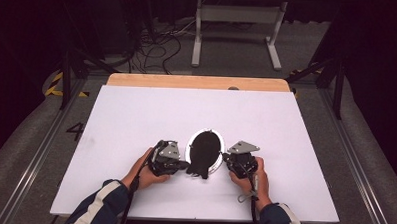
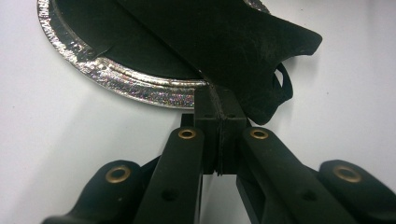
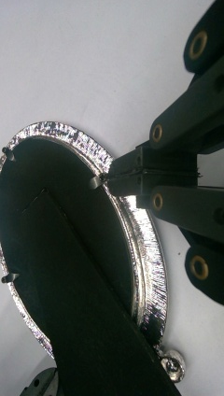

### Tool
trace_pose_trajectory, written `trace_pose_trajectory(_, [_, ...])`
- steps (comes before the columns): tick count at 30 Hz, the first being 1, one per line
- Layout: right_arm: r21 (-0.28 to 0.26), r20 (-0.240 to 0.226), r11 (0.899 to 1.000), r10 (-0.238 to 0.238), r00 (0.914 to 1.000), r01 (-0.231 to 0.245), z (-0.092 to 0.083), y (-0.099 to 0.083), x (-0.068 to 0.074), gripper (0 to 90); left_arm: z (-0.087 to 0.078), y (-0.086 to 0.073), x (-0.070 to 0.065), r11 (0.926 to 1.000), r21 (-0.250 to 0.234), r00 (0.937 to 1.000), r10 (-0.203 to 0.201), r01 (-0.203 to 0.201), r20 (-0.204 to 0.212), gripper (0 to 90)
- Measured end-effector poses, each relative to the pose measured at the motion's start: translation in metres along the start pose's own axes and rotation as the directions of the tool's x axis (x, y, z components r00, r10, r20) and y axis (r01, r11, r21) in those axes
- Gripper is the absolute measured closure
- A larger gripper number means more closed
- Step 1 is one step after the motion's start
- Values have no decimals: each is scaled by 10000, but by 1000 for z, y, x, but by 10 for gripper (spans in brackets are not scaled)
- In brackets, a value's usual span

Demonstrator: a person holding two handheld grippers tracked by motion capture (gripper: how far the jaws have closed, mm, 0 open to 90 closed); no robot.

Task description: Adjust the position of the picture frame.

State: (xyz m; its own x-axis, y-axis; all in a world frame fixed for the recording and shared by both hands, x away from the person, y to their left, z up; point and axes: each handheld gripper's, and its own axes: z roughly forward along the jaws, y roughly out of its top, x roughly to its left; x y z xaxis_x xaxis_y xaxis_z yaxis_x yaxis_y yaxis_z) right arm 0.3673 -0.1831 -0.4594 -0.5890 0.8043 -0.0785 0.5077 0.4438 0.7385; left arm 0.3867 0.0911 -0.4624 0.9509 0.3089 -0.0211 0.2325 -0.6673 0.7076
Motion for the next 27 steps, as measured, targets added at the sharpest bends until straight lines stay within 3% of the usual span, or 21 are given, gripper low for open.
trace_pose_trajectory(3, [-56, 59, 9999, 90, 9999, -89, 2, 1, -1, 900, 1, 0, -1, 9998, -102, 9998, -172, 171, -115, 895])
trace_pose_trajectory(7, [-138, 273, 9999, -64, 9996, 67, 6, 4, -4, 900, 3, 6, -8, 9994, 220, 9968, 294, -279, -744, 897])
trace_pose_trajectory(9, [-154, 274, 9999, -65, 9996, 69, 7, 4, -5, 900, 4, 6, -8, 9996, 168, 9970, 244, -232, -741, 897])
trace_pose_trajectory(14, [-165, 342, 9998, -92, 9994, 98, 10, 6, -8, 900, 6, 5, -4, 9991, -160, 9985, -390, 384, -382, 896])
trace_pose_trajectory(17, [-185, 459, 9997, -135, 9989, 143, 11, 6, -8, 900, 7, 6, -6, 9996, -95, 9983, -264, 260, -524, 897])
trace_pose_trajectory(24, [-231, 497, 9997, -82, 9987, 93, 12, 6, -9, 900, 8, 6, -3, 9989, -262, 9986, -386, 376, -375, 897])
trace_pose_trajectory(27, [-245, 490, 9997, -62, 9988, 74, 12, 6, -10, 900, 8, 7, -5, 9992, -192, 9981, -371, 361, -501, 898])
